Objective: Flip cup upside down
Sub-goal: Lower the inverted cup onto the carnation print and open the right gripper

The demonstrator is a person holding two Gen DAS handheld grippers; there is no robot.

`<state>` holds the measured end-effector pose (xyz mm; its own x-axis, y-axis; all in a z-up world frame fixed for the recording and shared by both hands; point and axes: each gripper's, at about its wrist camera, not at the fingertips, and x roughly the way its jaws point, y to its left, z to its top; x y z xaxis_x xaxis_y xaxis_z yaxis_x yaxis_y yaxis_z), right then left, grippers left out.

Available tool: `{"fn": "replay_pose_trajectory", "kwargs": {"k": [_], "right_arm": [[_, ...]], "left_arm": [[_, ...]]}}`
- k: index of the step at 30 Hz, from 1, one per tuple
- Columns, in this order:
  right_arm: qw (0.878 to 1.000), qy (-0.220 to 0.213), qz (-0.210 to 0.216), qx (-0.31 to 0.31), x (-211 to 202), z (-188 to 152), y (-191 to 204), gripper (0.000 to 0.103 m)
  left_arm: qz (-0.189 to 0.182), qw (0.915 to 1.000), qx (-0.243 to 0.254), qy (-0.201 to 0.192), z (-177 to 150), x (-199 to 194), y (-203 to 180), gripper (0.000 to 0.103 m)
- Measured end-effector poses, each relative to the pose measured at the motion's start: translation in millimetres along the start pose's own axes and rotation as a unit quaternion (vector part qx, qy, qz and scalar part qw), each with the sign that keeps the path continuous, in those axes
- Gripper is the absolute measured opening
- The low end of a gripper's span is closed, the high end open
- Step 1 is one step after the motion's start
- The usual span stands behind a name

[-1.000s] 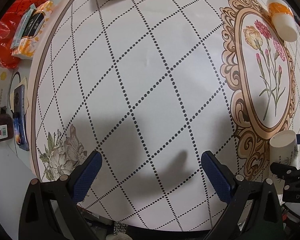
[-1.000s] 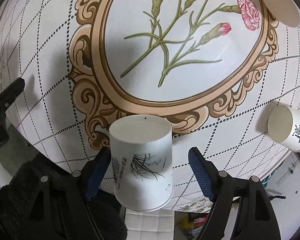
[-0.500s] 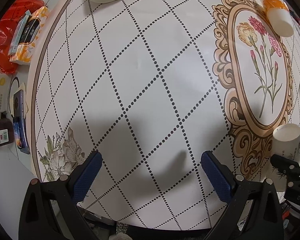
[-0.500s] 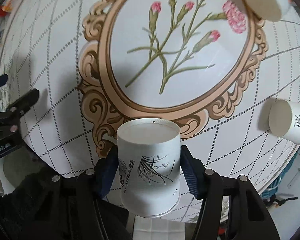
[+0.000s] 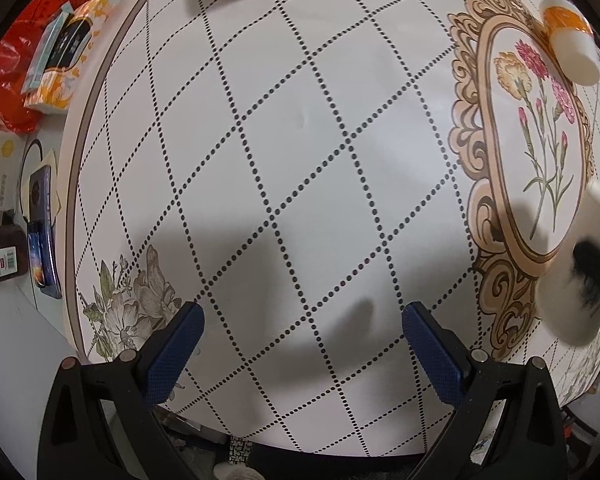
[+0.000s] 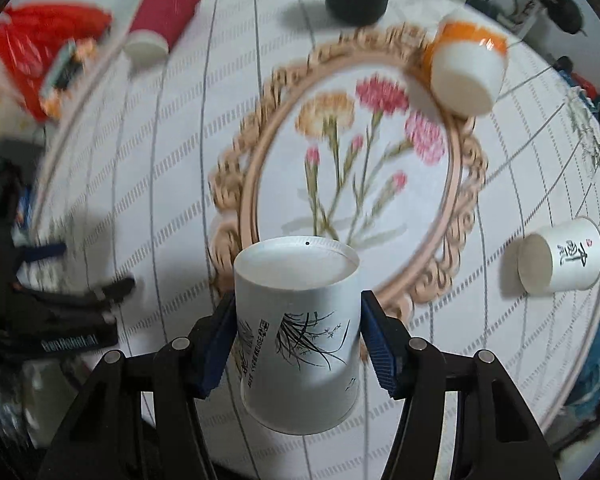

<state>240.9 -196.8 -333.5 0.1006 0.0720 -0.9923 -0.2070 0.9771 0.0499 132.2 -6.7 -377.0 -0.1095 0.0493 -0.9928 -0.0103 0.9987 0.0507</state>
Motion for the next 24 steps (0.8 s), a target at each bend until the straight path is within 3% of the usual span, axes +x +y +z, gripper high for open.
{"fn": "replay_pose_trajectory", "kwargs": {"k": [8, 12, 18, 24], "right_arm": [[0.985, -0.165, -0.014, 0.047, -12.9, 9.2, -2.2, 0.062], [0.977, -0.206, -0.036, 0.035, 0.8, -0.7, 9.5, 0.062], [0.973, -0.220, -0.065, -0.016, 2.7, -23.8, 24.9, 0.063], [0.978, -0.199, -0.059, -0.007, 4.1, -34.4, 22.6, 0.063]], "left_arm": [[0.006, 0.9999, -0.001, 0.009, -3.2, 8.7, 12.5, 0.102], [0.010, 0.9999, 0.005, 0.010, -6.3, 10.4, 14.3, 0.102], [0.012, 0.9998, 0.013, 0.008, -14.7, 17.6, 14.7, 0.102], [0.010, 0.9997, 0.021, 0.003, -19.4, 19.7, 14.5, 0.102]]}}
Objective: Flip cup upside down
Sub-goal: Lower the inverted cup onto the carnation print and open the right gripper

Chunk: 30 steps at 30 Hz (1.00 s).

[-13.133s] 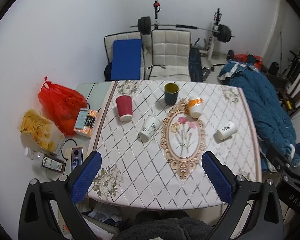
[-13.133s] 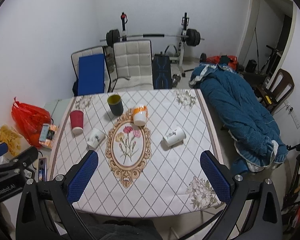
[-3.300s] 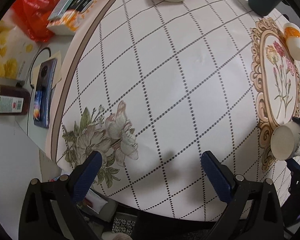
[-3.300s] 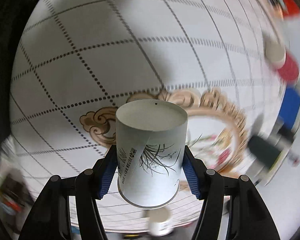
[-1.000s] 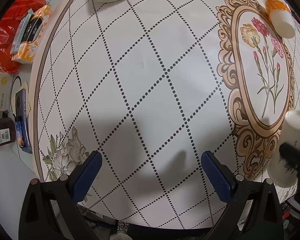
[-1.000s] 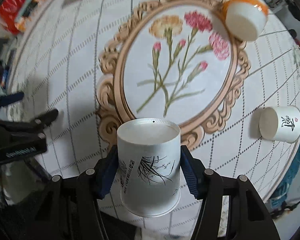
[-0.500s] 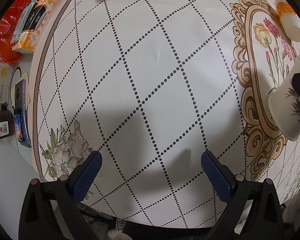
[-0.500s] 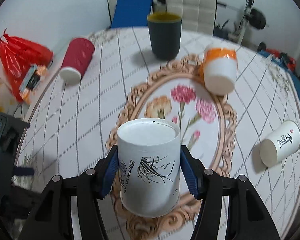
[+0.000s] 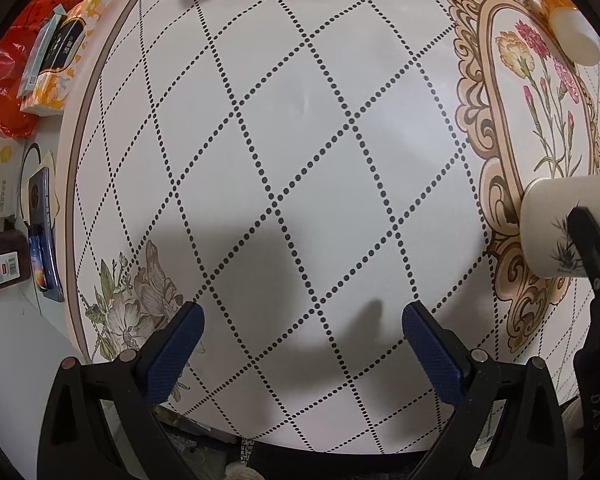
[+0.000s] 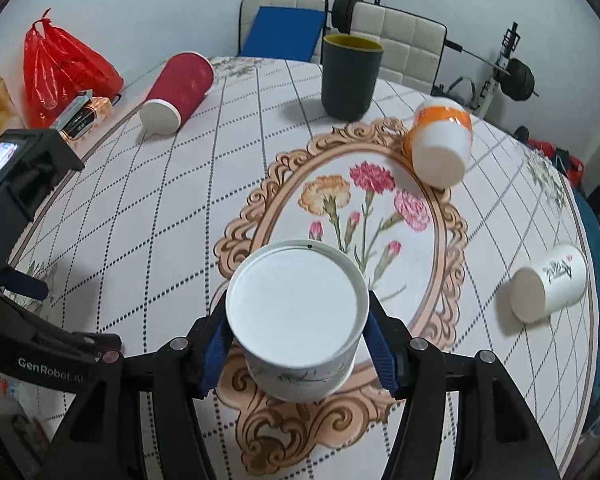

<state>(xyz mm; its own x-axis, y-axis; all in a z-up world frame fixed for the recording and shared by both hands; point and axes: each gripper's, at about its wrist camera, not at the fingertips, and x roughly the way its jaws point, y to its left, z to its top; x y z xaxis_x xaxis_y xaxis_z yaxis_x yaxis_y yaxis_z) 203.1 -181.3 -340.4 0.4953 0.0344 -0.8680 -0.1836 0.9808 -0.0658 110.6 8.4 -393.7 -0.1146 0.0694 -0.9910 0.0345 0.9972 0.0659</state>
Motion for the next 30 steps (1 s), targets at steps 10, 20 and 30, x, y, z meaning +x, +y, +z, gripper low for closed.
{"fn": "replay_pose_trajectory", "kwargs": {"k": [10, 20, 30], "right_arm": [[0.997, 0.045, -0.006, 0.065, -23.9, 1.6, -15.8, 0.090], [0.976, 0.090, -0.084, 0.179, -96.6, -23.0, -47.9, 0.095], [0.967, 0.065, -0.122, 0.212, -169.2, -33.3, -57.8, 0.095]], "left_arm": [[-0.021, 0.9982, 0.020, -0.053, -16.9, -29.4, 10.3, 0.102], [-0.045, 0.9895, 0.054, -0.126, -47.0, -93.5, 10.4, 0.102], [-0.048, 0.9767, 0.081, -0.193, -77.1, -158.0, -5.2, 0.102]]}}
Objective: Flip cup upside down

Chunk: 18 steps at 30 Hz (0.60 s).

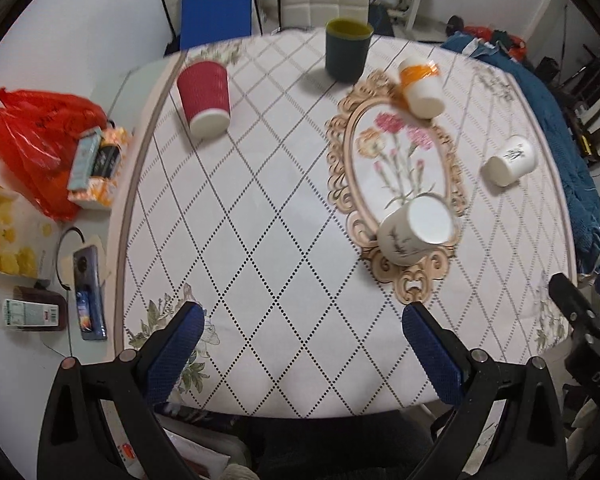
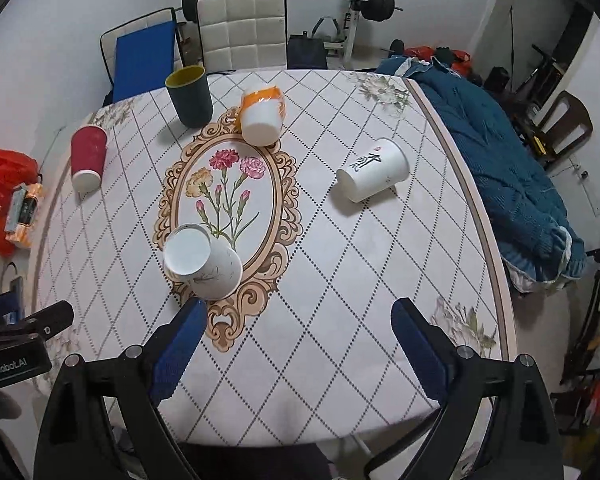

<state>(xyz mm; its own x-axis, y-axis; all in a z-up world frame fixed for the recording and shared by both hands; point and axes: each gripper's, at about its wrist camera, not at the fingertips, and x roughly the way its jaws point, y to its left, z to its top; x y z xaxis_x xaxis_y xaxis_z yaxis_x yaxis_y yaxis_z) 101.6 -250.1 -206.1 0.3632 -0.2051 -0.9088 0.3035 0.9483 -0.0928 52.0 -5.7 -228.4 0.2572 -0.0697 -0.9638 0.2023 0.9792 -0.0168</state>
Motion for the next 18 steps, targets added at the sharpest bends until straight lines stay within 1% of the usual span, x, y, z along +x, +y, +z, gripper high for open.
{"fn": "replay_pose_trajectory", "kwargs": {"k": [4, 10, 18], "right_arm": [[1.000, -0.007, 0.007, 0.008, -27.4, -2.7, -8.0, 0.095], [0.999, -0.032, 0.010, -0.006, -86.0, -7.1, -15.4, 0.095], [0.997, -0.066, 0.016, -0.030, -169.2, -16.3, -24.6, 0.095]], "left_arm": [[0.004, 0.9995, 0.006, -0.032, -8.5, -38.0, -9.4, 0.102], [-0.002, 0.9974, 0.002, -0.072, -24.3, -93.5, -17.2, 0.102], [-0.007, 0.9939, -0.013, -0.109, -45.4, -153.3, -21.0, 0.102]]}}
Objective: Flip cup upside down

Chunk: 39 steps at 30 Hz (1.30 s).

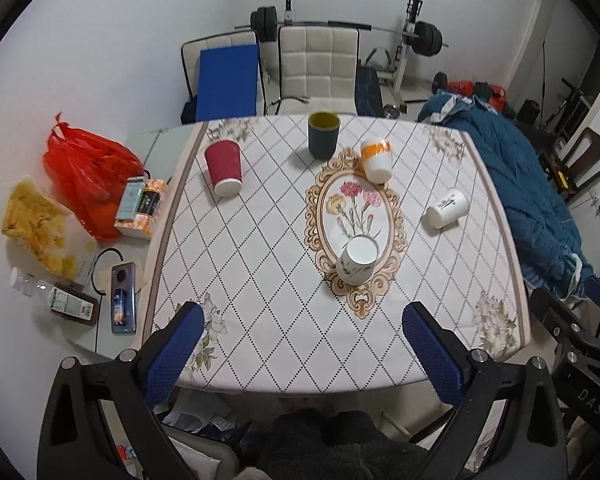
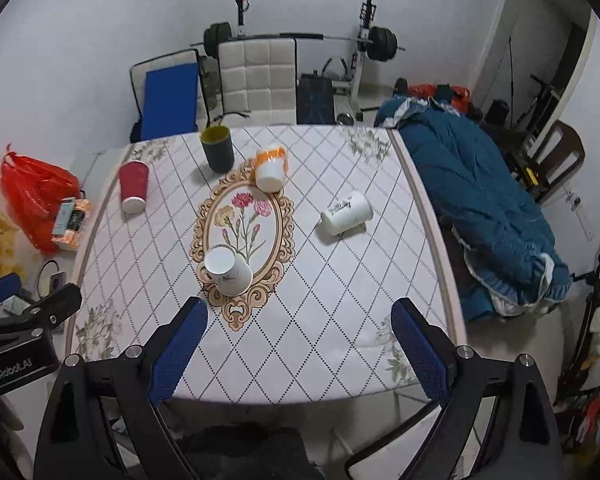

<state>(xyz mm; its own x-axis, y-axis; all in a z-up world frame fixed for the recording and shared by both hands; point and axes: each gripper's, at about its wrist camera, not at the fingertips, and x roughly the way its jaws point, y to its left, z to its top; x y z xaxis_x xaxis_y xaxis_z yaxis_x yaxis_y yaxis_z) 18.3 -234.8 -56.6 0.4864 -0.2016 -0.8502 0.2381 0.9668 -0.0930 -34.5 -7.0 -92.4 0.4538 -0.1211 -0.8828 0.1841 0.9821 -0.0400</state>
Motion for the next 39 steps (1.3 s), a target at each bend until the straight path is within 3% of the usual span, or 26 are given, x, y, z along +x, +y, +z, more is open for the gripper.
{"fn": "replay_pose_trajectory", "kwargs": {"k": [8, 20, 39], "right_arm": [[0.999, -0.030, 0.009, -0.003, -68.9, -1.4, -7.6, 0.095], [0.999, -0.033, 0.025, -0.012, -114.4, 0.3, -9.8, 0.096], [0.999, -0.023, 0.035, -0.015, -112.0, 7.8, -7.7, 0.098]], "left_arm": [[0.003, 0.9998, -0.008, -0.017, -8.3, -45.6, -2.6, 0.102], [-0.004, 0.9999, -0.012, -0.010, -18.2, -77.8, -6.3, 0.102], [0.003, 0.9996, -0.027, -0.003, -20.1, -80.4, 0.0, 0.102]]}}
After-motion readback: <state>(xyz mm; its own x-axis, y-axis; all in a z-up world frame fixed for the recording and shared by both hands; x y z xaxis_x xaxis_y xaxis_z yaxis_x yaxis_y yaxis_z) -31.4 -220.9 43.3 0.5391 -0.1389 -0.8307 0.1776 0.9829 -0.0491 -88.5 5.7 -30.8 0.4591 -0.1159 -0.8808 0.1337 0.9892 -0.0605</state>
